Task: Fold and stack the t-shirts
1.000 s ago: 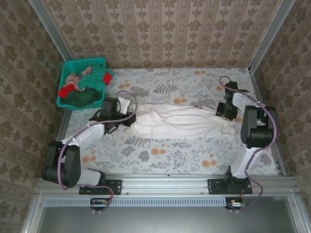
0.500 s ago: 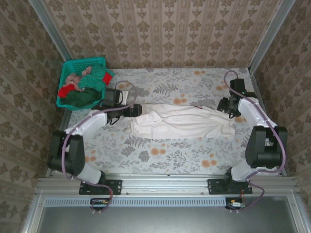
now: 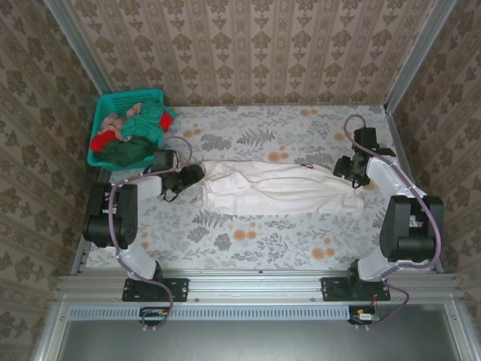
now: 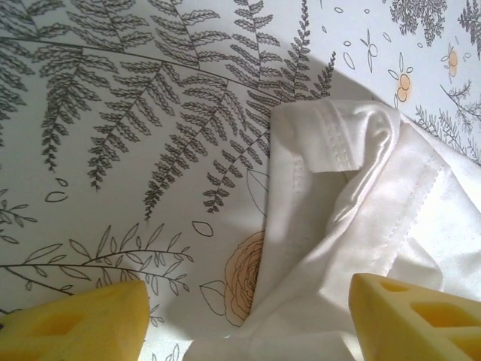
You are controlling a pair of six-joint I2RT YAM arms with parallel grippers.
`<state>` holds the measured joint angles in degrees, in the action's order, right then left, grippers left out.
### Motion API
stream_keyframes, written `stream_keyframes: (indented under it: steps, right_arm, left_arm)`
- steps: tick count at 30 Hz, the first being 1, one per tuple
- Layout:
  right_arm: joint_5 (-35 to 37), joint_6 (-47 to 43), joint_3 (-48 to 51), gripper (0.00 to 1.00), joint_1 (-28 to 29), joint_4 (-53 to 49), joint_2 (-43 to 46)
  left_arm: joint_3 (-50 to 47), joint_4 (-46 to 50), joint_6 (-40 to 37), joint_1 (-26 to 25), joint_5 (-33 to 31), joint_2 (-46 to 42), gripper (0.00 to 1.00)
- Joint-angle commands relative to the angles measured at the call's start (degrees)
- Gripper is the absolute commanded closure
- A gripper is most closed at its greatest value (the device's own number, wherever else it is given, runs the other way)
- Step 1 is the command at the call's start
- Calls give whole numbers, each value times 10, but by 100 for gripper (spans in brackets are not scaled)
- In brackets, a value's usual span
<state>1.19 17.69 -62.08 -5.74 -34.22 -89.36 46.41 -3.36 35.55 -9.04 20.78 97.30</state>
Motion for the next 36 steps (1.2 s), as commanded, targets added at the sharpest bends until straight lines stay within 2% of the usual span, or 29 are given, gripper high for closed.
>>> stream_keyframes:
  steps: [1,3,5,6,11,15,23,28,32,34,36]
  right_arm:
    - [-12,-5,10,41,3,12,-9]
    - [-15,-5,10,41,3,13,-10]
    - [-17,-4,11,41,3,14,-9]
    - [-17,-5,11,41,3,13,-9]
    - [-17,-5,14,41,3,13,-1]
    - [-20,-5,13,41,3,13,-2]
    - [-23,0,14,41,3,19,-7]
    - [-23,1,14,41,3,20,-12]
    - [-24,0,13,42,3,20,-13]
    - [-25,1,13,42,3,21,-14]
    - [-25,1,13,42,4,21,-16]
  left_arm:
    - [-17,-91,57,-12,67,28,42]
    - [-23,-104,72,-12,80,27,51]
    - [-39,-126,91,-11,90,20,53]
    - [-51,-134,100,-10,92,13,52]
    - [-96,-112,102,10,72,-31,31]
    - [-128,-123,121,33,80,-55,29]
    - [-159,-200,177,23,111,-50,27]
    - [-158,-248,205,4,127,-18,31]
    - [-158,-276,210,-2,135,2,42]
    - [-155,-277,203,-6,136,6,52]
    - [-151,-276,196,-8,138,7,68]
